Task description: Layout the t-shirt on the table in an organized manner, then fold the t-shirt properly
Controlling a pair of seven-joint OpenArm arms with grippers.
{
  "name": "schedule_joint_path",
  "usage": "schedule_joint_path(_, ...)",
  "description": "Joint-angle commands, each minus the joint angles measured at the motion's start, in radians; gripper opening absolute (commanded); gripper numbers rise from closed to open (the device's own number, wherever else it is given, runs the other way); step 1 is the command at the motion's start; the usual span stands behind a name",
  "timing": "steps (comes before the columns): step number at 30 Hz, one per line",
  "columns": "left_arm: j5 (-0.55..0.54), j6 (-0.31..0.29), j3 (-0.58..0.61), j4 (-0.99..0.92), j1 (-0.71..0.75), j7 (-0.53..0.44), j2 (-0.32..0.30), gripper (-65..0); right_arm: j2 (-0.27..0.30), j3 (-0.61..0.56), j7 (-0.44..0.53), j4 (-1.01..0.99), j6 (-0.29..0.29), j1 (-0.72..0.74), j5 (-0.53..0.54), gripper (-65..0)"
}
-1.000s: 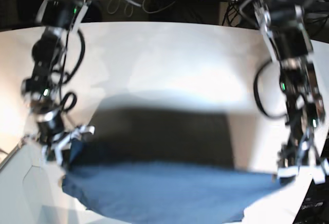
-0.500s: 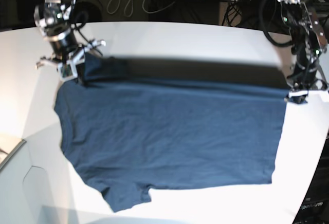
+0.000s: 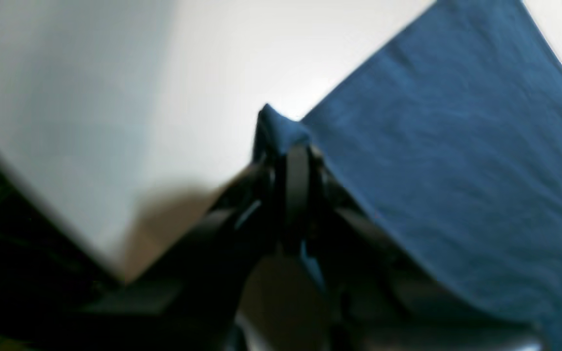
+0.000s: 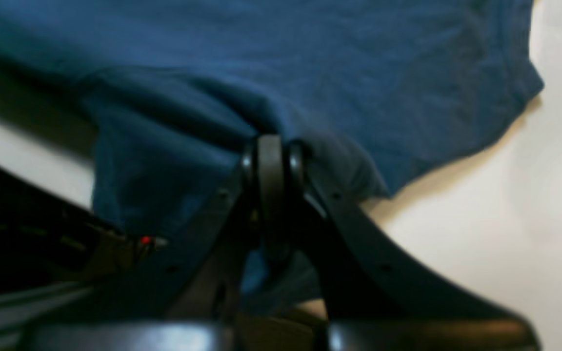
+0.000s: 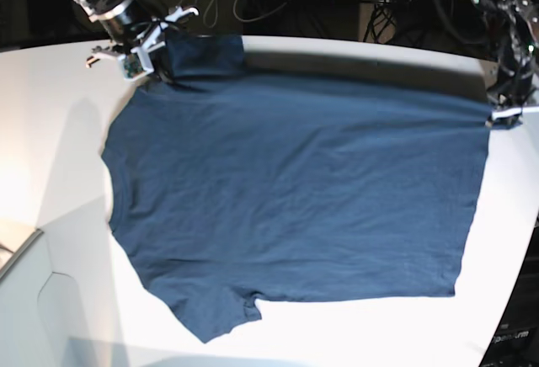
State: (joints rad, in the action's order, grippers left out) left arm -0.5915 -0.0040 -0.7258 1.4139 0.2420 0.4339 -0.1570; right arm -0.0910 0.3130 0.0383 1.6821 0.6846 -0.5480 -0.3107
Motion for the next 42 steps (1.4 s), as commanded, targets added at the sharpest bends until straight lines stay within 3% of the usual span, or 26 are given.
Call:
schedule_joint_path(1,-0.002,-0.003,-0.007,0.018,0.007,-0.027,-0.016,-64.9,0.001,-0.002,0.024,0.017,0.014,-0.016,0.012,-65.0)
schedule_joint_path(12,-0.002,-0.003,-0.007,0.020,0.070,-0.031,-0.010,-64.9,0.000,-0.005,0.027,0.006,0.014,-0.030,0.012,-65.0)
schedule_joint_path(20,-0.002,-0.003,-0.050,0.147,0.055,-0.031,-0.013,-64.9,-0.017,-0.005,0.027,0.066,0.014,0.029,0.012,-65.0)
schedule_joint_path(30,0.009,-0.003,-0.041,0.130,-0.115,-0.027,-0.019,-64.9,-0.013,0.001,0.019,-0.015,0.014,0.223,0.009,-65.0)
schedule_joint_path(42,0.009,-0.003,-0.039,-0.072,-0.286,-0.027,-0.037,-64.9,0.035,-0.007,0.024,-0.236,0.014,0.452,0.008,-65.0)
